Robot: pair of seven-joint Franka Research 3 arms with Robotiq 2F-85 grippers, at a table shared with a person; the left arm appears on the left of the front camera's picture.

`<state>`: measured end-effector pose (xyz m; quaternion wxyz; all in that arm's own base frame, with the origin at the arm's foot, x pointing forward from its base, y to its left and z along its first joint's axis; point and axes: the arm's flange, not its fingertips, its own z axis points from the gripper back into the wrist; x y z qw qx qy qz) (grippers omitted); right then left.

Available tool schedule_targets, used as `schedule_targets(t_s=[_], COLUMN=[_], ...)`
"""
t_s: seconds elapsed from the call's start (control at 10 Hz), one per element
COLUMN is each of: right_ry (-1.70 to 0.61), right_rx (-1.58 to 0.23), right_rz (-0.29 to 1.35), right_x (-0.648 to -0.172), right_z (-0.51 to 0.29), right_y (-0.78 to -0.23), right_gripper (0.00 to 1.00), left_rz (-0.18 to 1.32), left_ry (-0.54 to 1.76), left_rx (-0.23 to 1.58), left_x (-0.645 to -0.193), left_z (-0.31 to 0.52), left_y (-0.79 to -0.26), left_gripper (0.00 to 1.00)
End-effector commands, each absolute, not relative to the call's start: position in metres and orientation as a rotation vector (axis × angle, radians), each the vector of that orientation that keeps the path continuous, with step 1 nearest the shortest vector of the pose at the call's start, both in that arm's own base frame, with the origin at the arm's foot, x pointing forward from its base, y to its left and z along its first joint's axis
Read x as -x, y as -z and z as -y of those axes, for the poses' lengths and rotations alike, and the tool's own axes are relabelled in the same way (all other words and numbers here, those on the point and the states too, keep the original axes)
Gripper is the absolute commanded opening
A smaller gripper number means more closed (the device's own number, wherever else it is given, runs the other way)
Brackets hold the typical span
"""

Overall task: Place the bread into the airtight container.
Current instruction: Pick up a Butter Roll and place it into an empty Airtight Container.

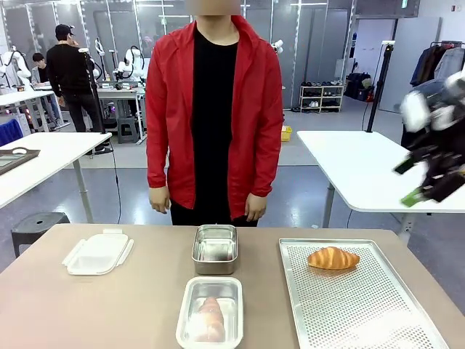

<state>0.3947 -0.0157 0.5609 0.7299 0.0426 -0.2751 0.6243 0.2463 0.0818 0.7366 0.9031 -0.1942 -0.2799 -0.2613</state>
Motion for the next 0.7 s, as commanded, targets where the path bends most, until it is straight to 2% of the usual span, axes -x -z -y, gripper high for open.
schedule_targets(t_s=[0.0,0.6], right_ry=[-1.483,-1.514], right_rx=[-0.004,0.066], right_rz=[0.532,0.174], right_x=[-0.445,-0.526], right_z=[0.002,-0.070], right_y=[-0.542,-0.454], right_gripper=[1.00,1.00], left_rz=[0.581,0.581], left_ry=[0.559,0.559], left_rx=[0.405,0.405], left_x=[-0.245,-0.245], left_z=[-0.081,-0.081], left_y=[-0.737,-0.737], left_gripper=[1.00,1.00])
